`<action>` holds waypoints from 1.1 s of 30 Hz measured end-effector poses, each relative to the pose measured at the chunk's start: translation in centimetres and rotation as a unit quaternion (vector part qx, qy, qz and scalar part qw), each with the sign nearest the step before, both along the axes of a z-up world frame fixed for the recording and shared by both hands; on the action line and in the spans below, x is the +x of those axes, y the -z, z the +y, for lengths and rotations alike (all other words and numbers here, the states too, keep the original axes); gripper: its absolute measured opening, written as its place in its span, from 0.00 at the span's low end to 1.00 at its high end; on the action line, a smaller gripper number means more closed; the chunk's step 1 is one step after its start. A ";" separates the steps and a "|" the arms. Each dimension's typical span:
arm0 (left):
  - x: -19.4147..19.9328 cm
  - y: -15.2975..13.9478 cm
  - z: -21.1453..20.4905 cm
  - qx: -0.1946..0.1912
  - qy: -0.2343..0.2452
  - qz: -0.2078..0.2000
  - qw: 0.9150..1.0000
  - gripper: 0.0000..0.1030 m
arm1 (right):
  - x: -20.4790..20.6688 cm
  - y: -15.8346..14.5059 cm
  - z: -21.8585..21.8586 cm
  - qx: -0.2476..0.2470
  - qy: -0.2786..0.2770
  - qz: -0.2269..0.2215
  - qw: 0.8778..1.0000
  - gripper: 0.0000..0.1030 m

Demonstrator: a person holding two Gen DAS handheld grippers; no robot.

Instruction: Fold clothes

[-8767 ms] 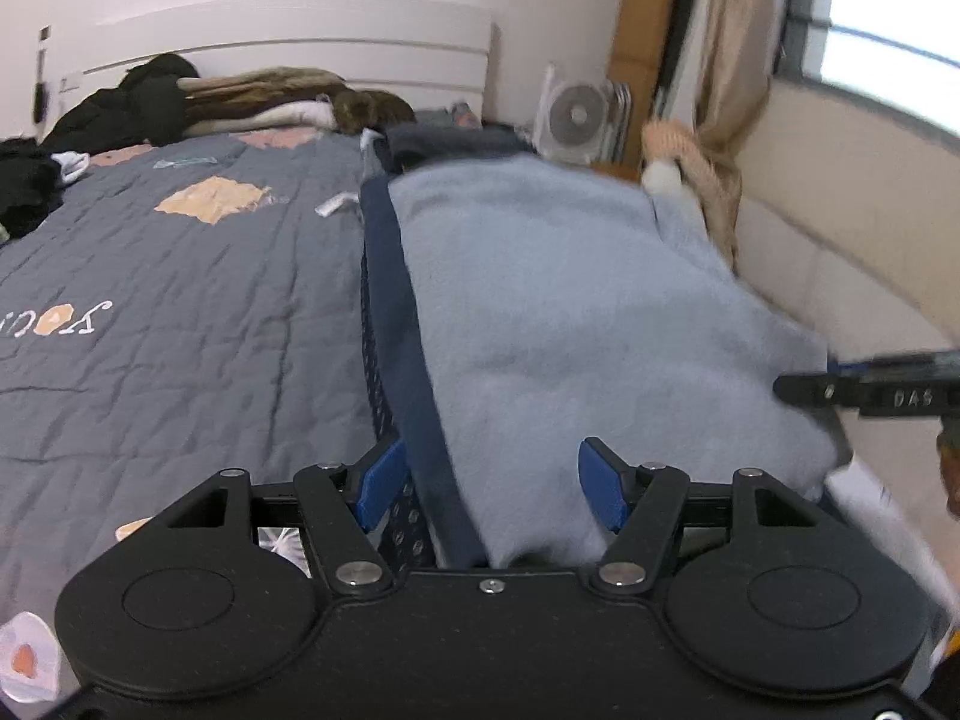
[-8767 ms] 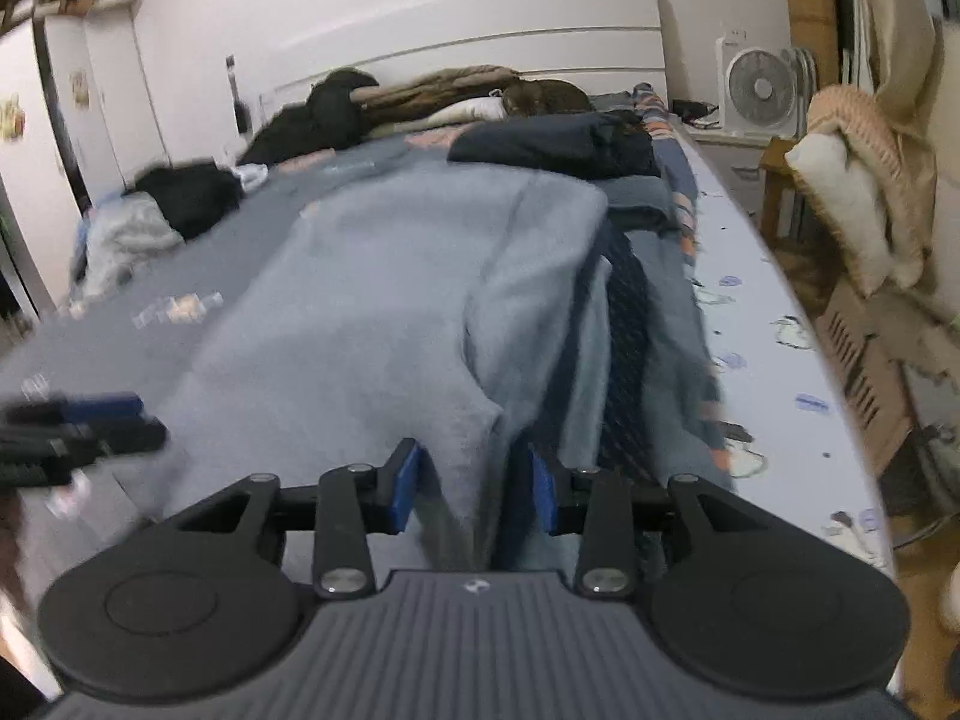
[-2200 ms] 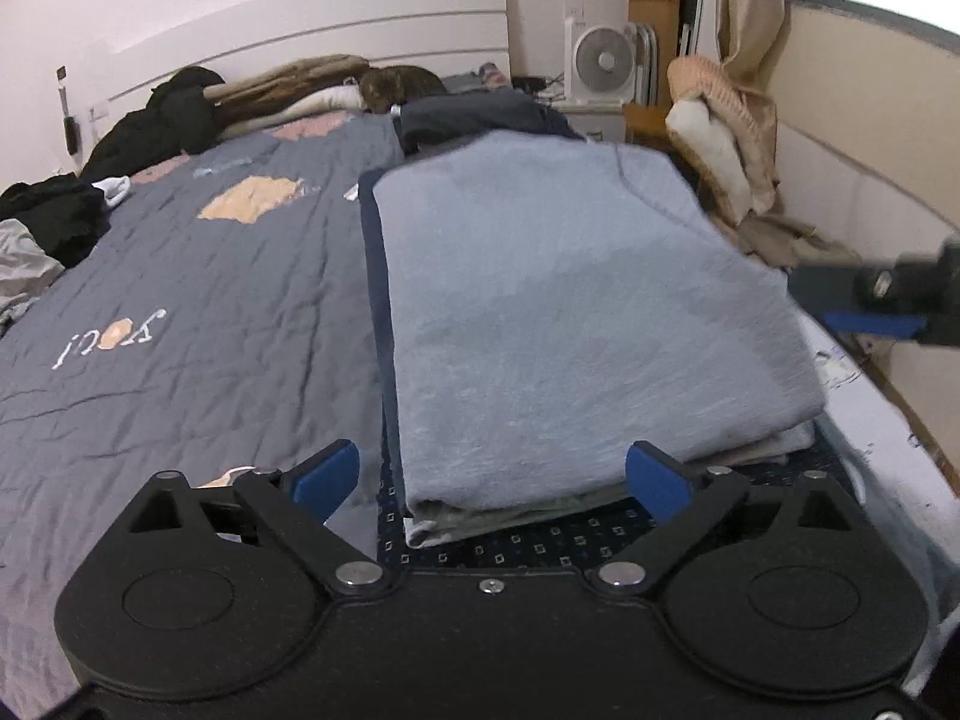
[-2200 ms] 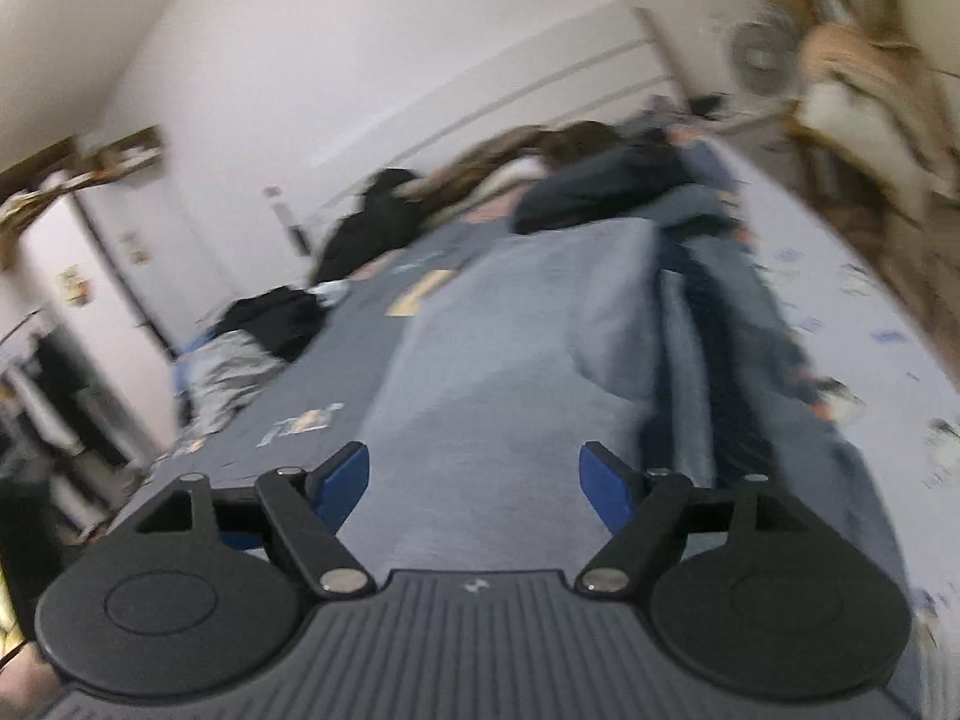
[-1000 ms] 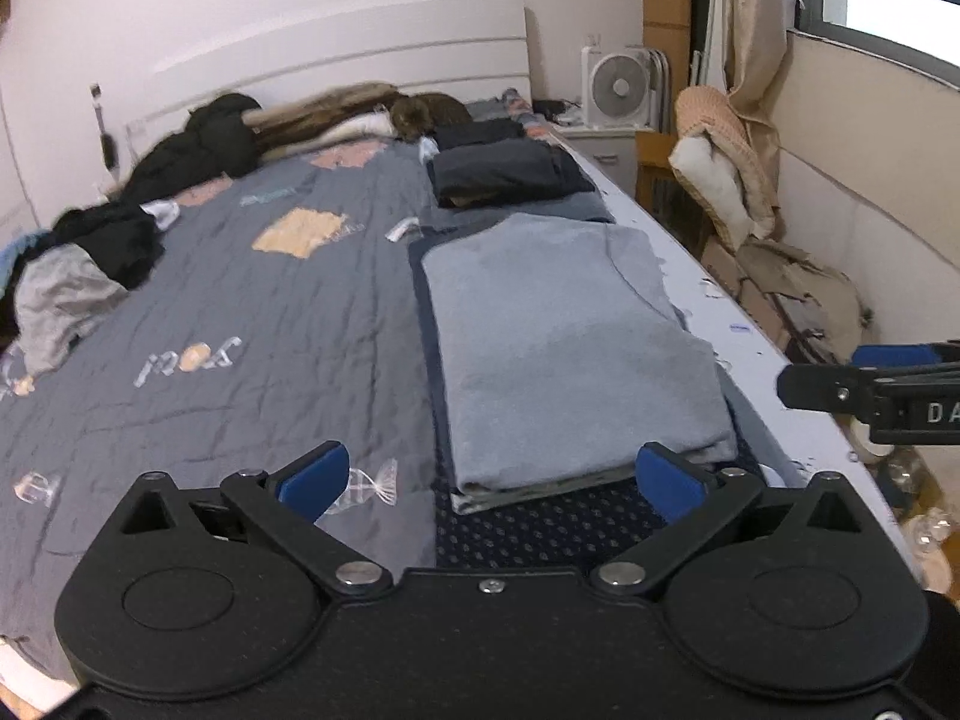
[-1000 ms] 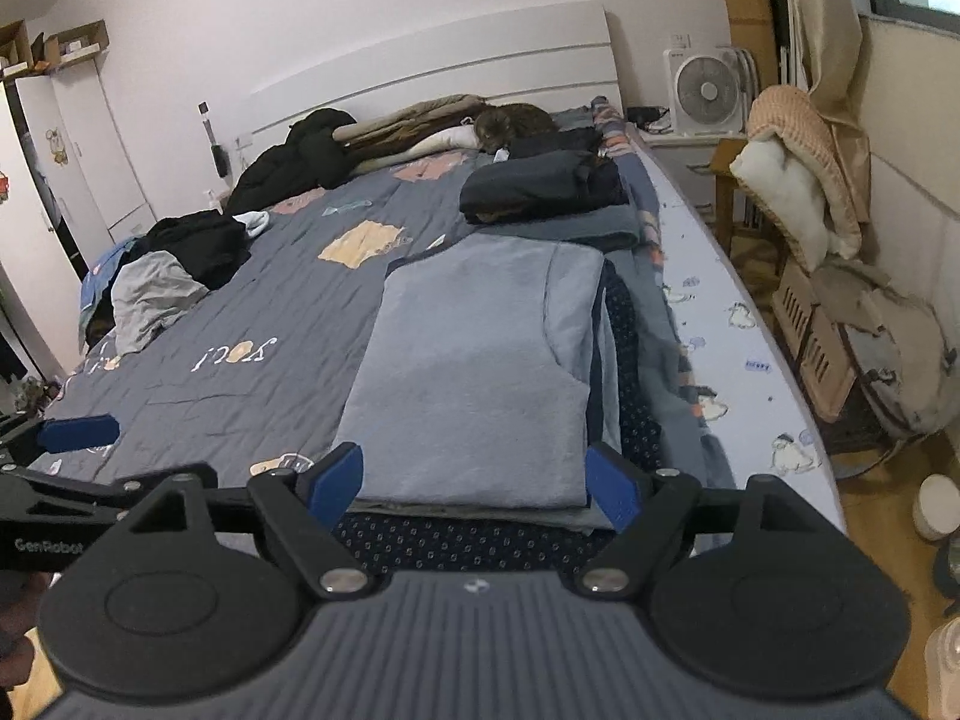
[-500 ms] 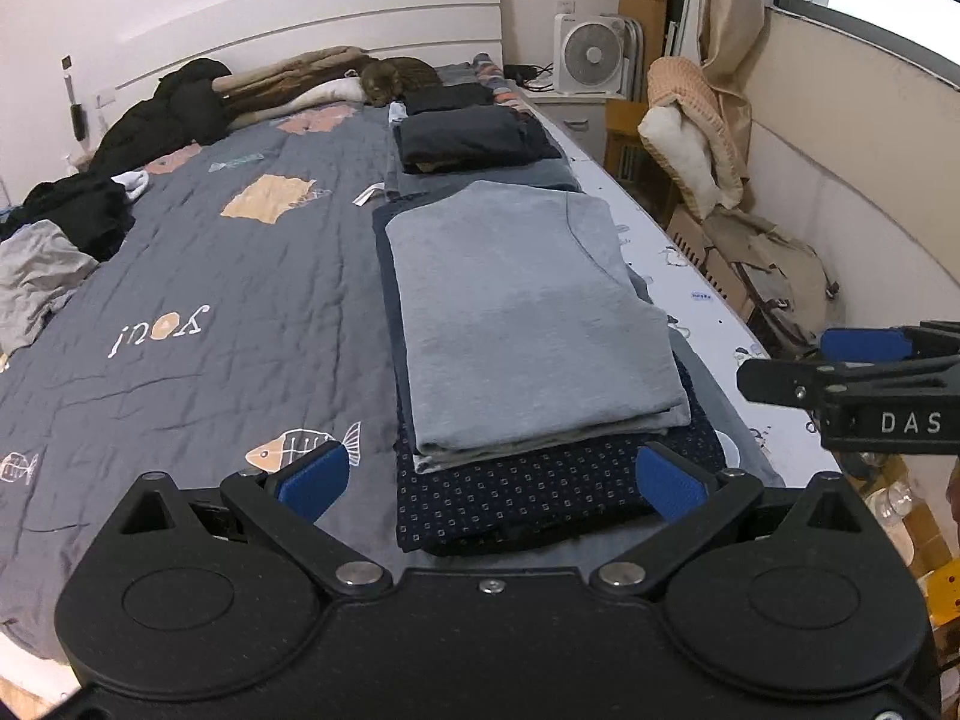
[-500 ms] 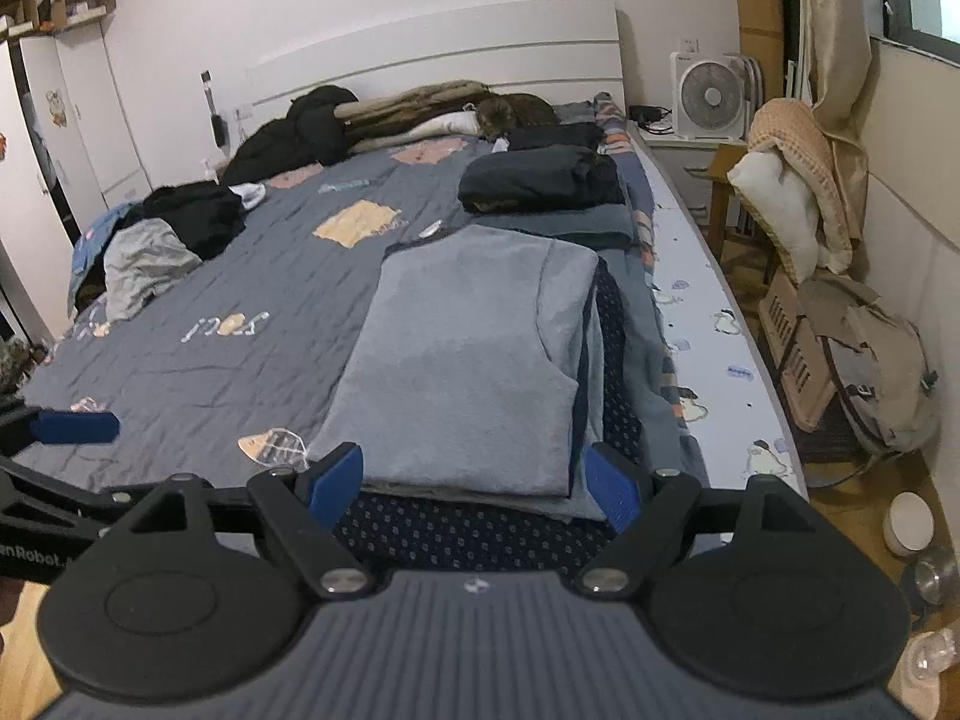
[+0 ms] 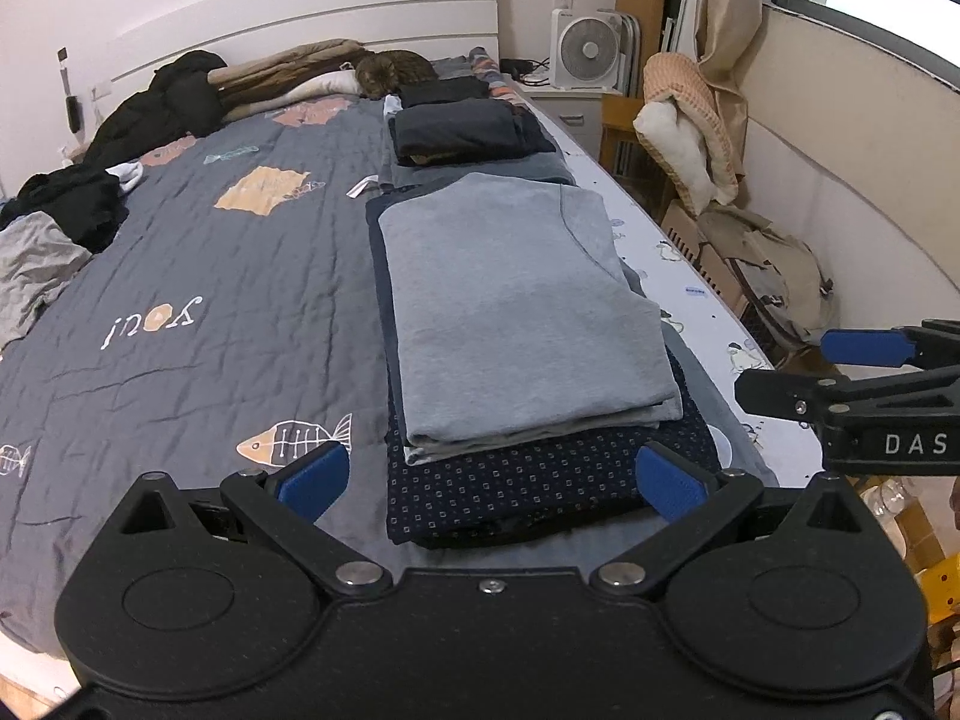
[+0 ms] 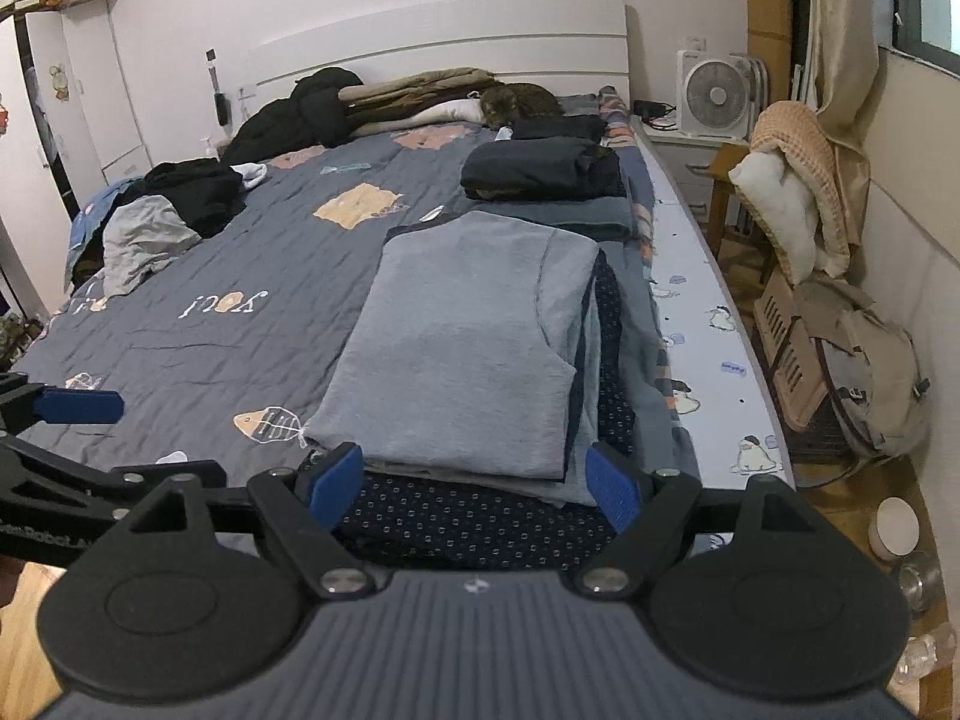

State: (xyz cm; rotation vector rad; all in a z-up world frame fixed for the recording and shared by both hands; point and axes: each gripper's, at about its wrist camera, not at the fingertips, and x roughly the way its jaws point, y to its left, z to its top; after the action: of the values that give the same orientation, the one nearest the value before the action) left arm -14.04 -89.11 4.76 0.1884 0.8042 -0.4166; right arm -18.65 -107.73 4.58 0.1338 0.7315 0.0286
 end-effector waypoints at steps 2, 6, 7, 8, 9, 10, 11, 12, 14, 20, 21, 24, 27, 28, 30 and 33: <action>0.0 0.0 0.0 0.004 0.001 0.000 1.000 1.00 | 0.0 -0.1 0.1 0.001 -0.003 0.000 1.000 0.78; 0.2 -0.1 -0.1 0.007 0.000 0.001 1.000 1.00 | 0.2 -0.2 0.1 0.010 -0.009 0.003 1.000 0.78; 0.2 -0.1 0.0 0.006 0.000 0.001 1.000 1.00 | 0.2 -0.2 0.1 0.015 -0.010 0.003 1.000 0.78; 0.3 0.0 0.1 0.005 0.000 0.003 1.000 1.00 | 0.2 -0.2 0.2 0.017 -0.010 0.003 1.000 0.78; 0.3 0.0 0.2 0.004 0.000 0.005 1.000 1.00 | 0.2 -0.2 0.2 0.020 -0.009 0.004 1.000 0.78; 0.4 0.0 0.3 0.003 0.001 0.006 1.000 1.00 | 0.3 -0.1 0.3 0.020 -0.008 0.004 1.000 0.78; 0.4 0.0 0.5 0.003 0.001 0.006 1.000 1.00 | 0.3 -0.1 0.5 0.019 -0.007 0.004 1.000 0.78; 0.5 0.0 0.6 0.002 0.003 0.007 1.000 1.00 | 0.4 -0.1 0.6 0.019 -0.006 0.004 1.000 0.78; 0.7 -0.1 0.9 0.000 0.010 0.009 1.000 1.00 | 0.5 -0.1 0.8 0.019 -0.003 0.004 1.000 0.78; 1.2 -0.1 1.8 0.010 0.024 0.006 1.000 1.00 | 0.8 0.0 1.6 0.018 0.004 0.004 1.000 0.78; 1.3 -0.1 1.9 0.011 0.026 0.006 1.000 1.00 | 0.8 0.1 1.7 0.018 0.006 0.004 1.000 0.78; 1.6 0.0 2.5 0.009 0.033 0.010 0.999 1.00 | 1.1 0.1 2.3 0.019 0.006 0.005 1.000 0.78; 2.0 0.2 3.2 0.003 0.034 0.016 0.999 1.00 | 1.3 0.1 3.1 0.014 0.005 0.006 1.000 0.78; 2.1 0.2 3.4 0.001 0.034 0.017 0.999 1.00 | 1.4 0.1 3.3 0.012 0.005 0.006 1.000 0.78; 2.3 0.2 3.8 -0.002 0.033 0.019 0.999 1.00 | 1.5 0.1 3.7 0.010 0.005 0.008 1.000 0.78; 2.5 0.2 4.3 -0.008 0.033 0.021 0.999 1.00 | 1.7 0.0 4.2 0.009 0.006 0.009 1.000 0.78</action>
State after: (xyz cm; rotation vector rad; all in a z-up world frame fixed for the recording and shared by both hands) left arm -11.53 -84.76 4.53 0.1927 0.8376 -0.4908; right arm -16.94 -103.52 4.57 0.1551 0.7485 0.0233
